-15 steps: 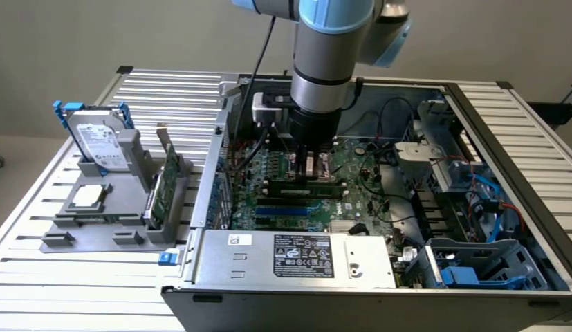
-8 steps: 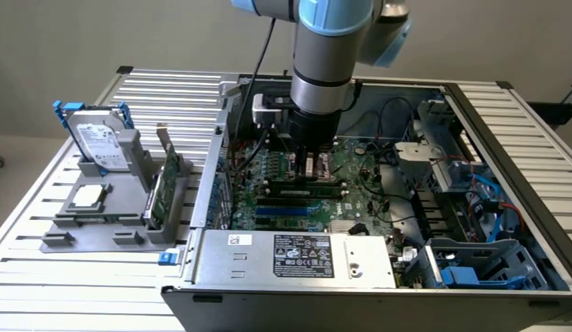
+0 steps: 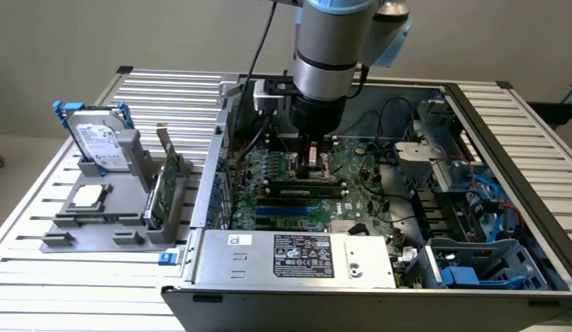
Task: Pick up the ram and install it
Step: 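Press down the ram until it locks into place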
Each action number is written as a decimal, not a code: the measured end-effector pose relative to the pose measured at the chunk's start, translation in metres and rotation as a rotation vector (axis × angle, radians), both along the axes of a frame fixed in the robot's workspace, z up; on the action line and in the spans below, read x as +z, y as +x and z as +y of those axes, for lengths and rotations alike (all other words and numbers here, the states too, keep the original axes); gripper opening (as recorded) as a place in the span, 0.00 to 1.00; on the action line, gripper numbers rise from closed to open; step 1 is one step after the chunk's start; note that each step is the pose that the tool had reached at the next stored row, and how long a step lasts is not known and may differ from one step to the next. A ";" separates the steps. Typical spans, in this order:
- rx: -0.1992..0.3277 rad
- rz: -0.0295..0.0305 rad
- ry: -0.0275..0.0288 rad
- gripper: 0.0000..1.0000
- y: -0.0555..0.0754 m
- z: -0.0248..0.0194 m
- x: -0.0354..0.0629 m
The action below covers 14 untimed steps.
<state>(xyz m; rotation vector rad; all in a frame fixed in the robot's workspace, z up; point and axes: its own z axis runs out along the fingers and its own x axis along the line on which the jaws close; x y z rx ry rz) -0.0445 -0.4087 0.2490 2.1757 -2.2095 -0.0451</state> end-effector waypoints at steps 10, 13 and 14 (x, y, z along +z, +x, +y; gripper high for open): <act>0.000 0.0034 0.0009 0.11 0.020 -0.0076 0.0034; 0.000 0.0039 0.0010 0.11 0.021 -0.0079 0.0034; 0.000 0.0039 0.0009 0.11 0.021 -0.0079 0.0034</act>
